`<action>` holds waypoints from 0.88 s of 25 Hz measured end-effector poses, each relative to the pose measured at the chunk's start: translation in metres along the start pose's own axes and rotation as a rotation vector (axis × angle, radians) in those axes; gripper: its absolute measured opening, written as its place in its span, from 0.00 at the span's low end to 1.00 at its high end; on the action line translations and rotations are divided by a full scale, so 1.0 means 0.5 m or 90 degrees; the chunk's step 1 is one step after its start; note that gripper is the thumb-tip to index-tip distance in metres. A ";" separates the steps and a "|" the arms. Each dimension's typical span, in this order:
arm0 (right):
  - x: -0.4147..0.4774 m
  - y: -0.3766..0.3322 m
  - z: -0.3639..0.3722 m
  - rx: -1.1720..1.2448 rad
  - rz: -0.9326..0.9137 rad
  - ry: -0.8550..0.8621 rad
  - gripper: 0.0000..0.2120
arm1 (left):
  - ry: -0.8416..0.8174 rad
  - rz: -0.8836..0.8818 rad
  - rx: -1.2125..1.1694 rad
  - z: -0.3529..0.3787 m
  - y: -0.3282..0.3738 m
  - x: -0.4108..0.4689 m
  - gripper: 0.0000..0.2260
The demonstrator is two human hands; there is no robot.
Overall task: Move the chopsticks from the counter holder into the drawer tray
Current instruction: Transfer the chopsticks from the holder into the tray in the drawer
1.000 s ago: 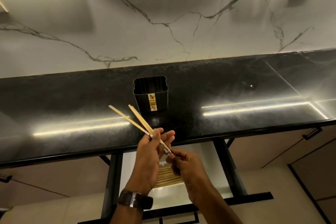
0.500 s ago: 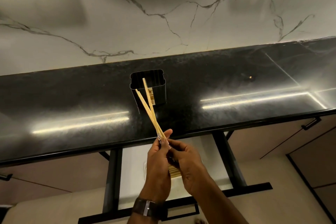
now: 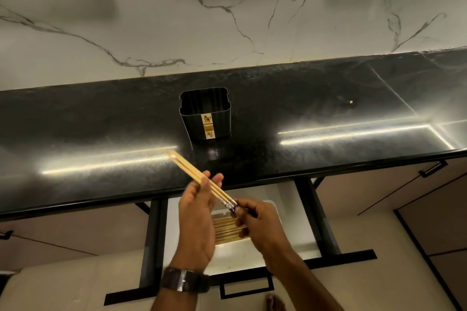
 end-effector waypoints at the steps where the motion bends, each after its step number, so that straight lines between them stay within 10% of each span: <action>1: 0.002 0.005 -0.017 -0.017 0.023 -0.037 0.11 | 0.014 0.014 -0.049 -0.011 0.019 0.010 0.13; 7: 0.025 0.024 -0.022 0.532 0.138 0.142 0.15 | 0.124 0.017 -0.192 -0.017 -0.014 0.036 0.14; 13: 0.059 0.049 0.019 0.701 0.245 0.212 0.20 | 0.269 -0.125 -0.287 -0.009 -0.137 0.024 0.15; 22: 0.077 0.152 -0.031 0.513 0.329 0.260 0.06 | 0.306 -0.317 -0.348 -0.036 -0.220 0.037 0.09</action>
Point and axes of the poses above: each hand's wrist, its own x-axis towards the middle knuckle, its own z-axis out of the palm, y = z × x, the point moved 1 cm from there along x, towards the middle knuckle, and after that the axes turned 8 degrees about -y, right-handed, at the moved point
